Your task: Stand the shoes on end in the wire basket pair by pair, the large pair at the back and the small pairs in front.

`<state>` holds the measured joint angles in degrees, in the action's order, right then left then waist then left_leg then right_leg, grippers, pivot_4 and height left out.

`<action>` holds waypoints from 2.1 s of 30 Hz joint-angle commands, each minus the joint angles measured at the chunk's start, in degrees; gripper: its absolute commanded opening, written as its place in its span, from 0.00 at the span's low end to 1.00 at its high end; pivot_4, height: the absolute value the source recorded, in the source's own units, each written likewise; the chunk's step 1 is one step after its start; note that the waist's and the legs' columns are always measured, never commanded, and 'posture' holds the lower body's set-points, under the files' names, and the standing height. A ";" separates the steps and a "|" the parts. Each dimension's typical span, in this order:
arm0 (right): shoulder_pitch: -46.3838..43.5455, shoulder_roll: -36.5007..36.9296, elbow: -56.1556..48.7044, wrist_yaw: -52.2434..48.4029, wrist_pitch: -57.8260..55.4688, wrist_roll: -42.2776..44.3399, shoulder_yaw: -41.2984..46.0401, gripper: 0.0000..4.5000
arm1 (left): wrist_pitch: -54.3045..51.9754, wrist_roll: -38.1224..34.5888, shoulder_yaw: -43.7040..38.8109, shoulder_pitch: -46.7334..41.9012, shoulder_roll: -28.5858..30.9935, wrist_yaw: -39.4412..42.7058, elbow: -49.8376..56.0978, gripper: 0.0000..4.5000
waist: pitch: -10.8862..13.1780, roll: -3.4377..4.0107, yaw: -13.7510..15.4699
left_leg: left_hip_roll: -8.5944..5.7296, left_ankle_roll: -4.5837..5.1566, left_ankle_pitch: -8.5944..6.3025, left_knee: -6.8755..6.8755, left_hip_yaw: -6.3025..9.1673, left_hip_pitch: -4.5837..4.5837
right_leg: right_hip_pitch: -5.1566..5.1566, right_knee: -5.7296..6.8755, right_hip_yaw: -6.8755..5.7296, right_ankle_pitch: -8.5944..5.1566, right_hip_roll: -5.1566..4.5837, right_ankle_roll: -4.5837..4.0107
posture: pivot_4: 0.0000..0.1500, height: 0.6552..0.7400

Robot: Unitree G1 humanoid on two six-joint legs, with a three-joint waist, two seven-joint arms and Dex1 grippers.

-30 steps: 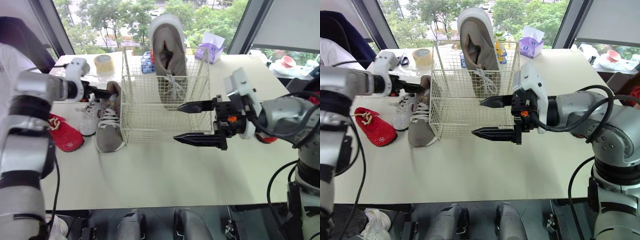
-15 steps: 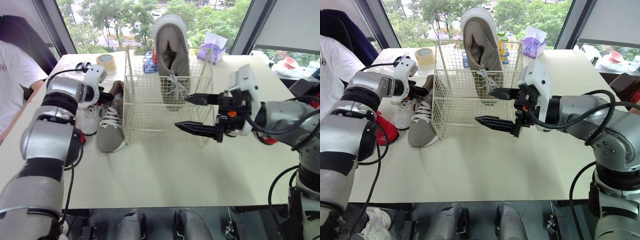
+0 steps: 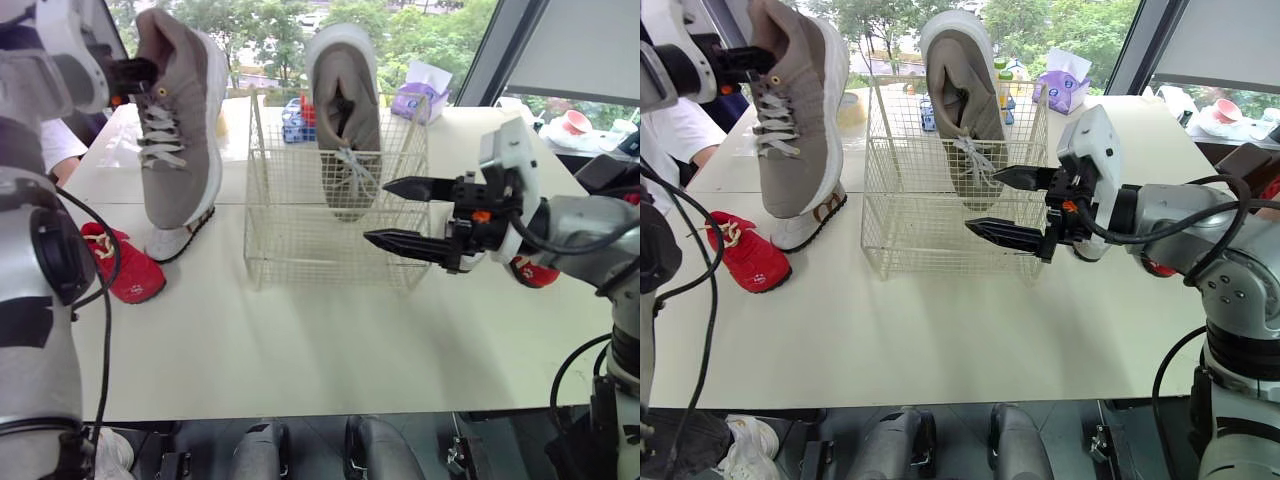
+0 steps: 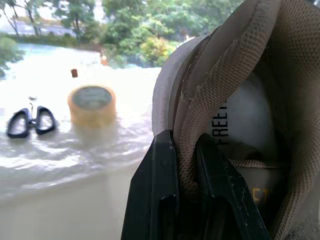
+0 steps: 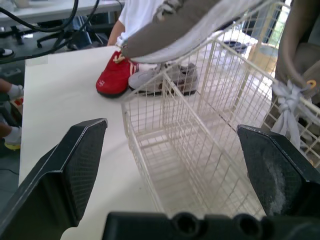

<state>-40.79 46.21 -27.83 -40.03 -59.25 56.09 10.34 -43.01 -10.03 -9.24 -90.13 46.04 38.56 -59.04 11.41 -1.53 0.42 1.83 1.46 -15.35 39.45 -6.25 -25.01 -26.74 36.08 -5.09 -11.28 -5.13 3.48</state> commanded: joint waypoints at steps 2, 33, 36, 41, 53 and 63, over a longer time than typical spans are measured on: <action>-2.38 -0.29 2.45 -0.71 3.22 -1.12 0.54 1.00 | 16.32 -10.52 -16.28 -2.23 -2.29 -9.84 10.62 0.01 | 0.03 -0.05 0.31 | 0.07 0.00 0.00 0.20 0.13 -0.11 | 0.00 0.06 -0.07 0.00 0.02 0.00 | 1.00 1.00; -4.92 2.03 3.61 3.91 3.64 0.32 3.32 1.00 | 48.35 -3.44 -2.04 20.40 -35.25 -24.61 34.00 0.01 | -0.06 -0.03 0.46 | -0.26 0.33 -0.05 0.69 0.11 -0.16 | 0.66 -0.61 -0.27 0.46 -0.39 0.68 | 1.00 1.00; -4.64 1.92 3.35 4.17 3.68 0.51 3.37 1.00 | 45.77 -3.25 -0.21 24.97 -35.90 -24.50 38.56 0.01 | -0.09 0.02 0.39 | -0.26 0.64 -0.23 0.67 0.13 0.25 | 1.09 -0.62 -0.28 0.45 -0.39 0.68 | 1.00 1.00; -3.89 1.93 2.94 4.44 3.81 0.72 3.84 1.00 | 35.06 -5.59 1.48 33.88 -37.26 -26.57 51.86 0.01 | -0.21 0.22 0.38 | -0.23 0.78 -0.34 0.61 0.18 0.68 | 1.51 -0.75 -0.27 0.45 -0.39 0.67 | 1.00 1.00; -0.66 1.37 2.84 4.81 4.14 0.55 3.23 1.00 | 18.54 4.49 10.59 43.52 -31.81 -28.43 64.04 0.01 | -0.28 0.27 0.53 | -0.27 0.81 -0.36 0.63 0.22 0.66 | 1.57 -0.80 -0.28 0.44 -0.40 0.67 | 1.00 1.00; 0.40 0.57 2.47 5.47 4.84 -0.85 2.93 1.00 | 24.38 11.44 14.89 36.78 -26.17 -23.59 62.02 0.01 | -0.25 0.30 0.33 | -0.26 0.87 -0.40 0.58 0.17 0.56 | 1.42 -0.85 -0.28 0.44 -0.40 0.67 | 1.00 1.00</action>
<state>-40.38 46.50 -23.66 -34.76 -55.72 55.28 11.84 -21.43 -0.27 5.49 -52.09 18.25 13.39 1.73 11.15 -1.23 0.75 1.57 2.32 -15.75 40.04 -6.10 -24.49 -25.36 35.23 -5.37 -10.85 -5.53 4.15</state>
